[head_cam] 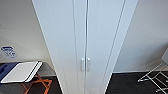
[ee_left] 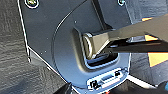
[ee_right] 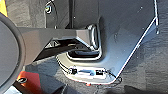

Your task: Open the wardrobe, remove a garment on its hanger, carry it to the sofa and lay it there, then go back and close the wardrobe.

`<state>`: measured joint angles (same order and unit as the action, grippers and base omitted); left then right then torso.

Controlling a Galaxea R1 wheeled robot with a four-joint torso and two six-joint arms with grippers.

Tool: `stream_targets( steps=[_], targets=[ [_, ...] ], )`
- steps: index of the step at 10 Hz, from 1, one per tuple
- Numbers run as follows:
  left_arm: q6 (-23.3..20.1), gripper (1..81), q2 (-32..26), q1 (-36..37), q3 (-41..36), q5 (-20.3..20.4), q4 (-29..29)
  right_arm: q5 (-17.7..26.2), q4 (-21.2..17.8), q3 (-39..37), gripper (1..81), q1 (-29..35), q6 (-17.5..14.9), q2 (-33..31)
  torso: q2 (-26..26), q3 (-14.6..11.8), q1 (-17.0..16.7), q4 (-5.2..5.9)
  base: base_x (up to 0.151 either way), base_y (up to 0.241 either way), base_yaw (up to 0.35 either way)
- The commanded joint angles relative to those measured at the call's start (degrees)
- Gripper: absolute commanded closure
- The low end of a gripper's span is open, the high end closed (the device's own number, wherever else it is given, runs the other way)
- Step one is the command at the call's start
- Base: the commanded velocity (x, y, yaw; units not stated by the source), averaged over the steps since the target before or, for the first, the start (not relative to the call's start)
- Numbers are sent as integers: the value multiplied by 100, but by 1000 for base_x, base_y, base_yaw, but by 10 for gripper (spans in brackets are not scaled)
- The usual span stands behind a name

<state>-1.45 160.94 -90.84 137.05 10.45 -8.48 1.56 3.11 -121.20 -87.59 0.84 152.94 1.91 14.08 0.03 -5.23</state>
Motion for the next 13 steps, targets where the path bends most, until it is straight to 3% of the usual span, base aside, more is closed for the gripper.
stream_targets(
  steps=[1, 5, 9, 11, 13],
  targets=[
    [-13, 10, -53, 35, -55, -333, -66, 389, -47, 106, 10, 123, -14, -121, 0, 0, 0, 0, 114, 0, 0],
    [-21, 10, -53, 36, -55, -333, -66, 345, -56, 98, 10, 114, -5, -130, 0, 0, 2, 0, 98, 0, 0],
    [-22, 10, -79, 36, -81, -342, -74, 345, -91, 246, 10, 166, -23, -173, -2, 0, 5, 0, 0, 0, 0],
    [-13, 10, -393, 80, -448, -333, -66, 354, -91, 903, 10, 298, -14, -619, -2, 0, 5, 0, 0, 0, 0],
    [-4, 10, -1131, 264, -1379, -333, -66, 345, -83, 1906, 10, 606, 21, -1499, -2, 0, 5, 0, 0, 0, 0]
  ],
)
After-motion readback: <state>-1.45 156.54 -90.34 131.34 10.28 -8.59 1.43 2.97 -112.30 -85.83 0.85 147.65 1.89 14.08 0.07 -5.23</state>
